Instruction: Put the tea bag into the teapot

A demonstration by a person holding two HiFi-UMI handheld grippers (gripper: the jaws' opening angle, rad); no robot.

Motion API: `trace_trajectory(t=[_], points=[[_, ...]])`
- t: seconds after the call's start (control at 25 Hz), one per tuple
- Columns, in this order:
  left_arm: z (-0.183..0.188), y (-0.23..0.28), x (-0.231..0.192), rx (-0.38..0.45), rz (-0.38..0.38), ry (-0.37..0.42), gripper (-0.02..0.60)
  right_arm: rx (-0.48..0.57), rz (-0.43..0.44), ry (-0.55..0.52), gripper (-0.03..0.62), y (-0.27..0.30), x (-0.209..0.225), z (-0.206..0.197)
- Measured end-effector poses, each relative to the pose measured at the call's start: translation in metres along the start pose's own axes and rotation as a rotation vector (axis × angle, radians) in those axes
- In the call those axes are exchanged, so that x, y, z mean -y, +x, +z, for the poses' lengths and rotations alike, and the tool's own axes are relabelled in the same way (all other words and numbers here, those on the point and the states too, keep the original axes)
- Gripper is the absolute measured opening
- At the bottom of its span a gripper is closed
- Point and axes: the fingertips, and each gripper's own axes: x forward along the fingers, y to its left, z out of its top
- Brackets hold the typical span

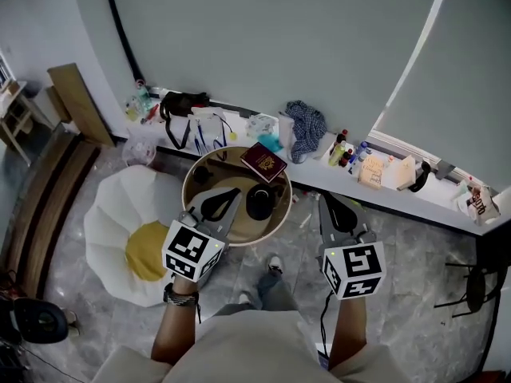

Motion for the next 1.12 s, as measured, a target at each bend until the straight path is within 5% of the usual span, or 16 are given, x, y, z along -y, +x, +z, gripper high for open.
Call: trace_trajectory(t=[0.52,1.12], points=[[0.058,-0.052,0.023,0.101,-0.010,0.141,0.000,0.080,0.045,-0.069,0.005,-0.027,-0.042,0.036],[0.069,-0.067,0.034,0.128,0.002,0.140,-0.002,0.061,0.029,-0.093,0.005,-0.042,-0.048,0.038]])
